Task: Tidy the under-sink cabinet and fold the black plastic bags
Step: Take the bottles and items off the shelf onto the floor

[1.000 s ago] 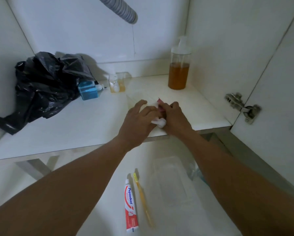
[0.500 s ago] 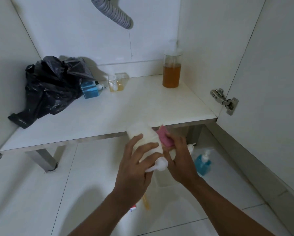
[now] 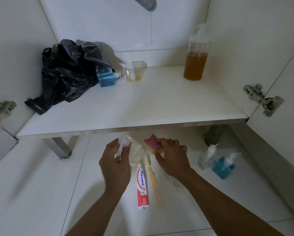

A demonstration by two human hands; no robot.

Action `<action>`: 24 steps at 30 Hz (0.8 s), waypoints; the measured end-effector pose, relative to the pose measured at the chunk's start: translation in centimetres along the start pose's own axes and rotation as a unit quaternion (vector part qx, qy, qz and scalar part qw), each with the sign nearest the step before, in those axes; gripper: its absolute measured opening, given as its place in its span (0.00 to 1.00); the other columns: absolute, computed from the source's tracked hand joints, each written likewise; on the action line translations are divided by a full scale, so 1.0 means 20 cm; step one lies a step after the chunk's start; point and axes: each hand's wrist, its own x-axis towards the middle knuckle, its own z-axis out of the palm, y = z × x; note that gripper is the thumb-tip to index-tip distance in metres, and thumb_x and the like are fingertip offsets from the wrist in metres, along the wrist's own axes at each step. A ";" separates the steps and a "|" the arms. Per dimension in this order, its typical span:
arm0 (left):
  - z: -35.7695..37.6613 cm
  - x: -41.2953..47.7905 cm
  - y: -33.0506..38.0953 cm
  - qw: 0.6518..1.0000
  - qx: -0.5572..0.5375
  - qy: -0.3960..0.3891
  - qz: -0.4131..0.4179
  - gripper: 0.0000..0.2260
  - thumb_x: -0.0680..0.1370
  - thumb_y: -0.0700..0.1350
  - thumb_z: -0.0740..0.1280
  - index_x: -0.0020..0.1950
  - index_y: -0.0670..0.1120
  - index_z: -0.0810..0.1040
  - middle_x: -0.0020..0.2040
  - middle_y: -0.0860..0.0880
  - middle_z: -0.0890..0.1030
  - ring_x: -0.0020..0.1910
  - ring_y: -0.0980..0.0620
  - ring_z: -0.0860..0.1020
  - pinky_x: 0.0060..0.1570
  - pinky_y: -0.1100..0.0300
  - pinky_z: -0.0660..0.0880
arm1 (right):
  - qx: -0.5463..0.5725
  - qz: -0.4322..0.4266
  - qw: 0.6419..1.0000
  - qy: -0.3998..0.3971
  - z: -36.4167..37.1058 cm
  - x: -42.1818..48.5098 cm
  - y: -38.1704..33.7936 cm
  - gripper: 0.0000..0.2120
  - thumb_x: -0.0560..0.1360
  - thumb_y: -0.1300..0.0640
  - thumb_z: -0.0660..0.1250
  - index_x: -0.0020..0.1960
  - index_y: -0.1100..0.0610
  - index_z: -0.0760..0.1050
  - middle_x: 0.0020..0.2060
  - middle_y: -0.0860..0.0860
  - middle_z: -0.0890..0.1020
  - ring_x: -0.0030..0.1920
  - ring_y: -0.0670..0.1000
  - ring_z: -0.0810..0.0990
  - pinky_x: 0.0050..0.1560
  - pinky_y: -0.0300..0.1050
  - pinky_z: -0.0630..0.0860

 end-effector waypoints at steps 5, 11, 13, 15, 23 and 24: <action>0.15 0.10 -0.12 0.998 -0.021 0.010 -0.064 0.07 0.78 0.42 0.72 0.55 0.44 0.85 0.52 0.54 0.82 0.51 0.60 0.80 0.48 0.78 0.69 | -0.077 0.032 0.995 -0.048 0.07 0.09 -0.03 0.21 0.77 0.40 0.61 0.65 0.49 0.69 0.58 0.50 0.79 0.62 0.55 0.72 0.62 0.55 0.64; 0.28 0.11 -0.17 0.997 -0.001 -0.010 -0.081 0.05 0.77 0.46 0.74 0.52 0.47 0.84 0.52 0.54 0.81 0.49 0.60 0.78 0.47 0.79 0.67 | -0.135 0.023 0.989 -0.060 0.12 0.10 -0.01 0.23 0.76 0.39 0.61 0.67 0.48 0.68 0.57 0.51 0.80 0.63 0.56 0.70 0.66 0.60 0.58; 0.29 0.11 -0.20 0.996 0.010 -0.019 -0.083 0.08 0.77 0.46 0.74 0.53 0.45 0.84 0.53 0.52 0.81 0.51 0.56 0.78 0.47 0.79 0.67 | -0.149 0.016 0.986 -0.069 0.12 0.11 -0.01 0.23 0.76 0.39 0.61 0.67 0.48 0.68 0.55 0.51 0.80 0.64 0.56 0.70 0.66 0.61 0.56; 0.30 0.12 -0.22 0.996 0.020 -0.023 -0.083 0.09 0.77 0.46 0.74 0.53 0.43 0.84 0.53 0.49 0.82 0.51 0.54 0.78 0.47 0.80 0.66 | -0.167 0.004 0.983 -0.078 0.11 0.11 -0.01 0.23 0.76 0.40 0.62 0.67 0.48 0.68 0.54 0.52 0.81 0.63 0.57 0.69 0.67 0.63 0.55; 0.28 0.18 -0.25 0.986 0.069 -0.100 -0.110 0.19 0.77 0.52 0.73 0.65 0.46 0.79 0.63 0.50 0.80 0.62 0.51 0.76 0.60 0.60 0.71 | -0.201 -0.006 0.973 -0.112 0.10 0.10 -0.04 0.23 0.75 0.38 0.62 0.65 0.49 0.71 0.56 0.51 0.78 0.65 0.57 0.68 0.70 0.68 0.50; 0.27 0.18 -0.25 0.986 0.071 -0.108 -0.109 0.20 0.77 0.52 0.73 0.66 0.47 0.78 0.64 0.51 0.79 0.63 0.51 0.76 0.63 0.57 0.71 | -0.200 -0.006 0.973 -0.111 0.10 0.09 -0.05 0.22 0.75 0.38 0.61 0.63 0.49 0.72 0.56 0.52 0.77 0.65 0.57 0.68 0.70 0.68 0.51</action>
